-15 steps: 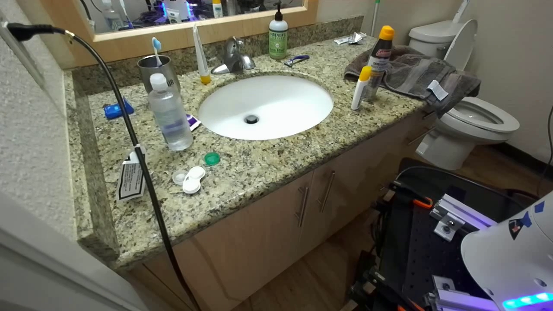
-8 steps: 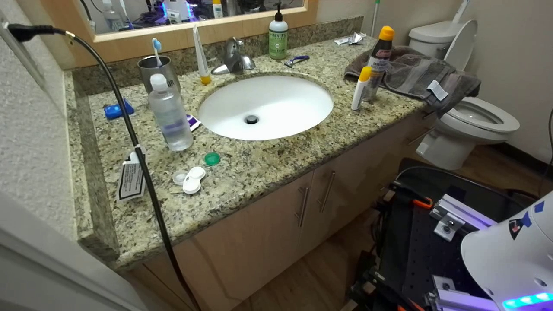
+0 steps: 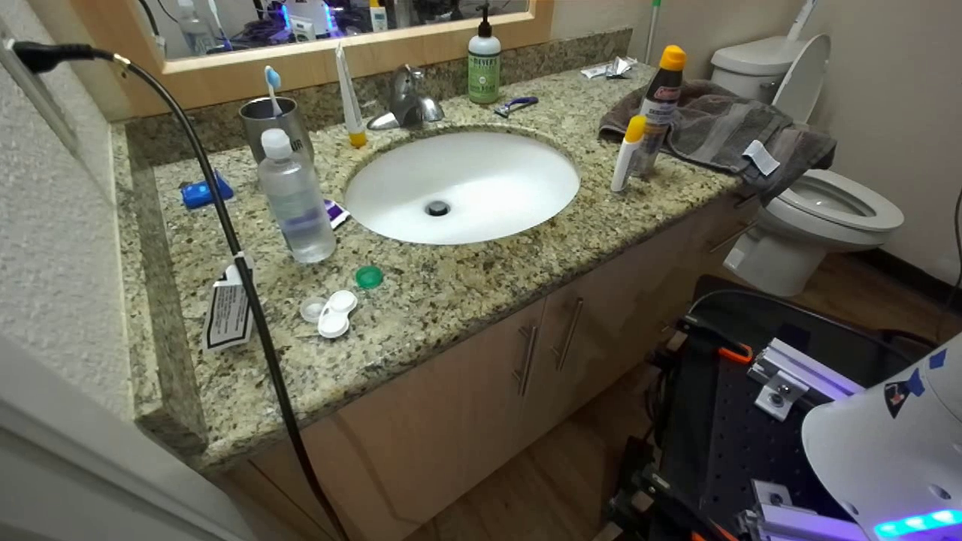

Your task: Push the faucet handle upwards

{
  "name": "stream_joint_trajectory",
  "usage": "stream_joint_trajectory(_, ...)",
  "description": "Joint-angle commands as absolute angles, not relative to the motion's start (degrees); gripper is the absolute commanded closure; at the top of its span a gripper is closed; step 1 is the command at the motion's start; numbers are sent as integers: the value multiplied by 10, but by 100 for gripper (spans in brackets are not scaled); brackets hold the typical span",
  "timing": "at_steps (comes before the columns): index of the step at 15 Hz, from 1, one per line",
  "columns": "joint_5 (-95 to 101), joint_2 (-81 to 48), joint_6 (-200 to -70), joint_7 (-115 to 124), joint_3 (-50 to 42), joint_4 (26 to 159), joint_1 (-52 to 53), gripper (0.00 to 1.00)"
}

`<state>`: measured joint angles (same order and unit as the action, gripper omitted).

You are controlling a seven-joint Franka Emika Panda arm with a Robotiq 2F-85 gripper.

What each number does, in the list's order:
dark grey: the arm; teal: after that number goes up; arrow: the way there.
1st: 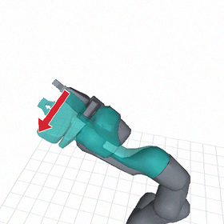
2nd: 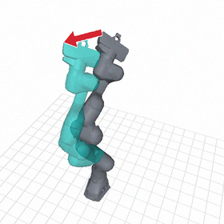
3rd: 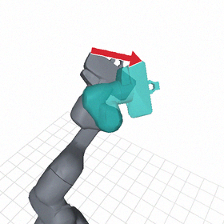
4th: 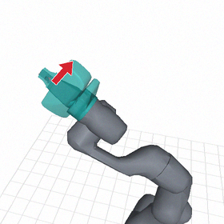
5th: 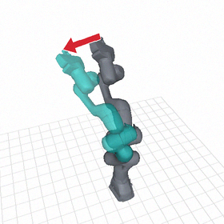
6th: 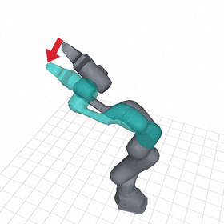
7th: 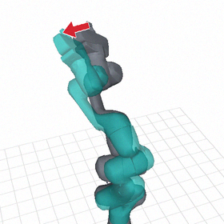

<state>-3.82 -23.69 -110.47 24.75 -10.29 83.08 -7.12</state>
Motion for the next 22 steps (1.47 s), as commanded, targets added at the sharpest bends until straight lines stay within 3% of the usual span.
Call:
stream_joint_trajectory(1,-38,-244,-1104,254,-103,820,-75,0)
stream_joint_trajectory(7,-36,-310,-1111,138,-94,772,-97,0)
stream_joint_trajectory(13,-2,-419,-1212,189,-119,684,-99,0)
stream_joint_trajectory(14,-11,-384,-1199,173,-110,726,-100,0)
stream_joint_trajectory(22,-8,-460,-1212,212,-120,664,-104,0)
